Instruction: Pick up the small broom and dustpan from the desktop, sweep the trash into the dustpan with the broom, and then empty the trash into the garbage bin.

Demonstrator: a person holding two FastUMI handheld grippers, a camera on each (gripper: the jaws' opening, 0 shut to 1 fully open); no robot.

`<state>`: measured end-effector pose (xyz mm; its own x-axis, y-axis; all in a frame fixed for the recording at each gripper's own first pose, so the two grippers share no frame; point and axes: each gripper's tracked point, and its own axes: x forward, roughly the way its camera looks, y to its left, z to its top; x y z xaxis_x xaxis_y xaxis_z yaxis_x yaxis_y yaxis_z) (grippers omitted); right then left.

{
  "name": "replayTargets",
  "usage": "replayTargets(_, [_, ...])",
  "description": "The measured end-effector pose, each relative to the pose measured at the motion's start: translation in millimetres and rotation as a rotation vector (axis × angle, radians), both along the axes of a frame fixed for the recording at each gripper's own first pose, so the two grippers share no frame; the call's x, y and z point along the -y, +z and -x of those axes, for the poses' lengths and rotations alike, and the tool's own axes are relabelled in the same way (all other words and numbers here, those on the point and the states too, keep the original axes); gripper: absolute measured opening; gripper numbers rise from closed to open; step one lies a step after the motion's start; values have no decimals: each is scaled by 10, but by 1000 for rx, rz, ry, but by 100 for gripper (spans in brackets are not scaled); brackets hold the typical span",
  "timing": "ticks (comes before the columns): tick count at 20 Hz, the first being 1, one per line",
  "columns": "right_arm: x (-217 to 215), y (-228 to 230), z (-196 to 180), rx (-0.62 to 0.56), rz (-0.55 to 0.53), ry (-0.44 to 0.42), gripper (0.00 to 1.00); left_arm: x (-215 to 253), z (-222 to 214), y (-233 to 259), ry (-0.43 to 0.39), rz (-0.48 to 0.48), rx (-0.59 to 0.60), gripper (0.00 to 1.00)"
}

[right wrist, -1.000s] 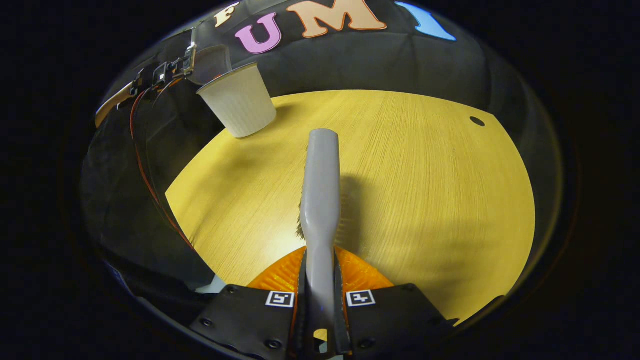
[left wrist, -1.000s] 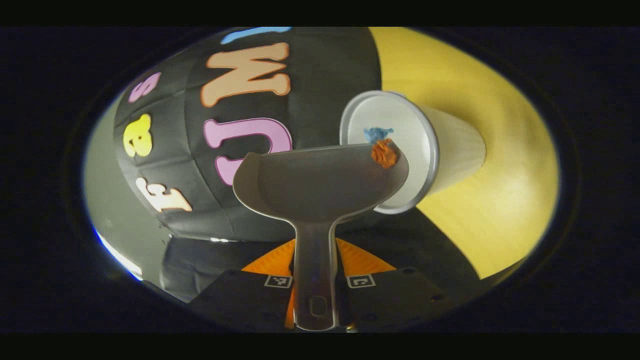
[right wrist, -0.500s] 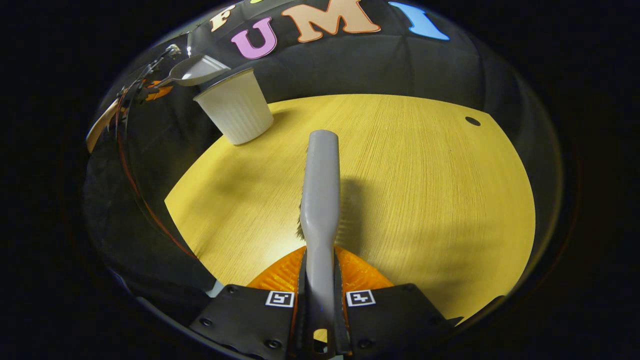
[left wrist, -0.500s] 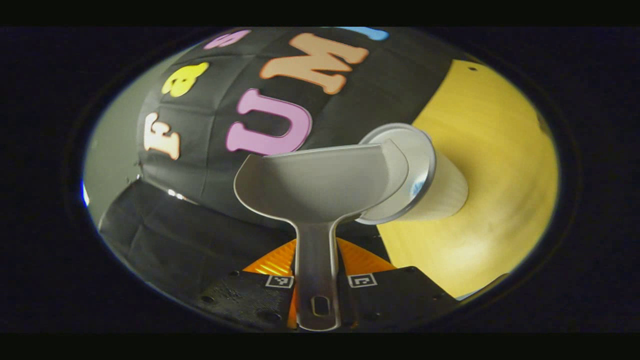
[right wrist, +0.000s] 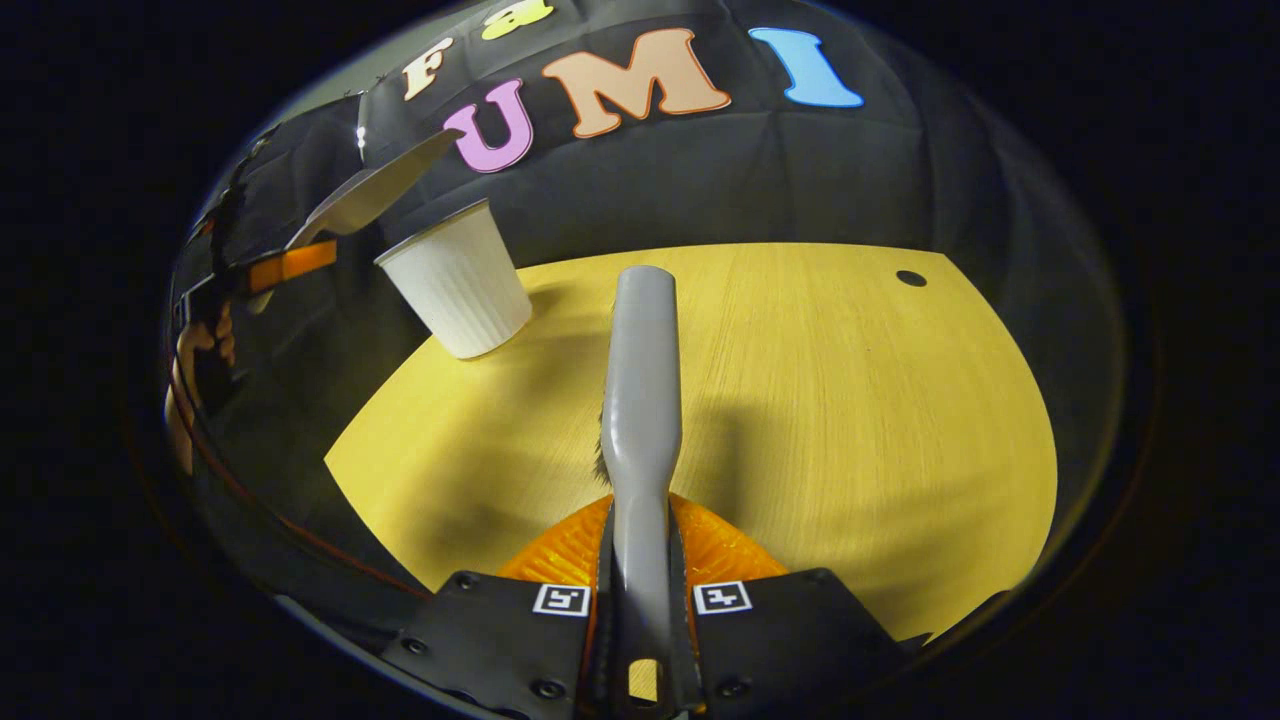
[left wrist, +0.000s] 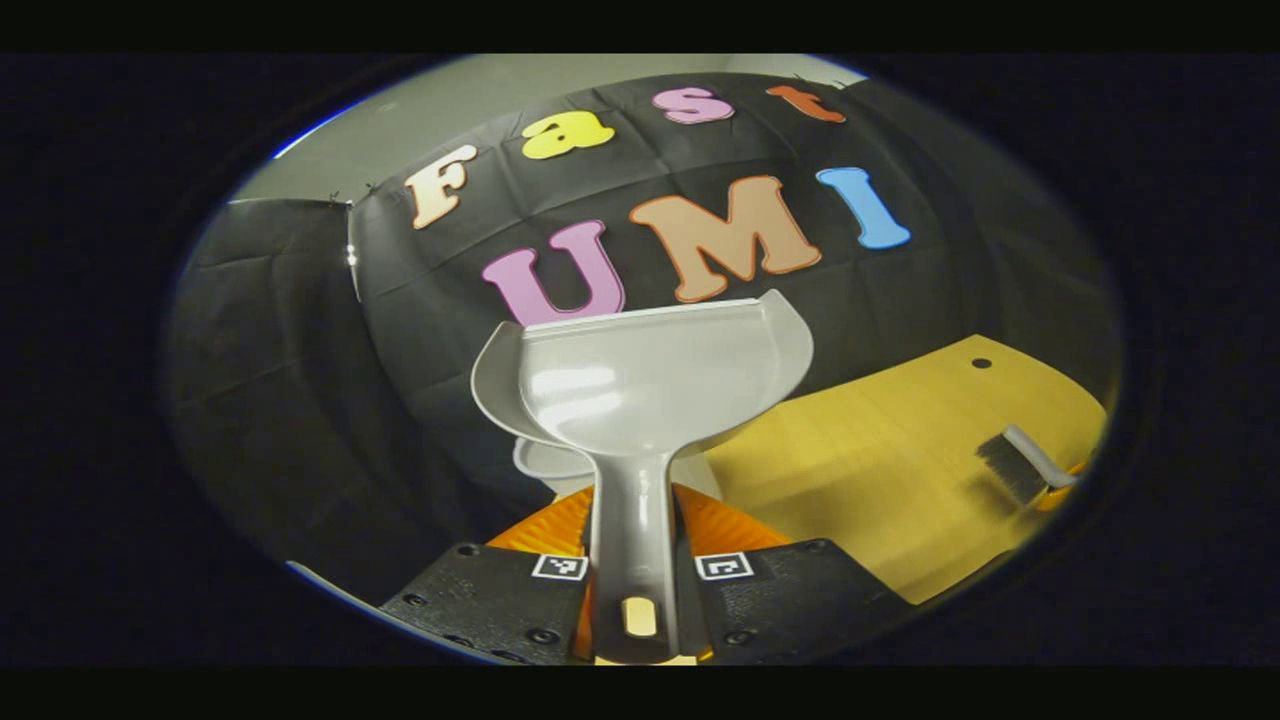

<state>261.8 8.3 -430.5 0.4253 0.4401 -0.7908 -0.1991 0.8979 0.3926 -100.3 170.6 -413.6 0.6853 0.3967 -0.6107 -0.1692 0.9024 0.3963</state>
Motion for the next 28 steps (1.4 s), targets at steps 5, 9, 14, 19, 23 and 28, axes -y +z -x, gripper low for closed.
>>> replayTargets(5, [154,-47,-5,-25,91,-91,23,783,526,-734,-17,134,-101,24])
replayTargets(9, [235,-286,148,-109,200,-102,23,1066,954,-1424,-27,206,-265,26])
replayTargets(14, [272,-546,384,-206,279,-111,23,1073,1215,-1798,7,240,-397,25])
replayTargets(19, [296,-559,473,-247,330,-93,24,1087,1189,-1781,-2,260,-437,25])
replayTargets(23, [323,-582,500,-255,366,-72,28,1139,1253,-1826,-19,316,-485,29])
replayTargets(28, [320,-540,520,-235,345,-57,61,1229,1250,-1807,-7,312,-455,77])
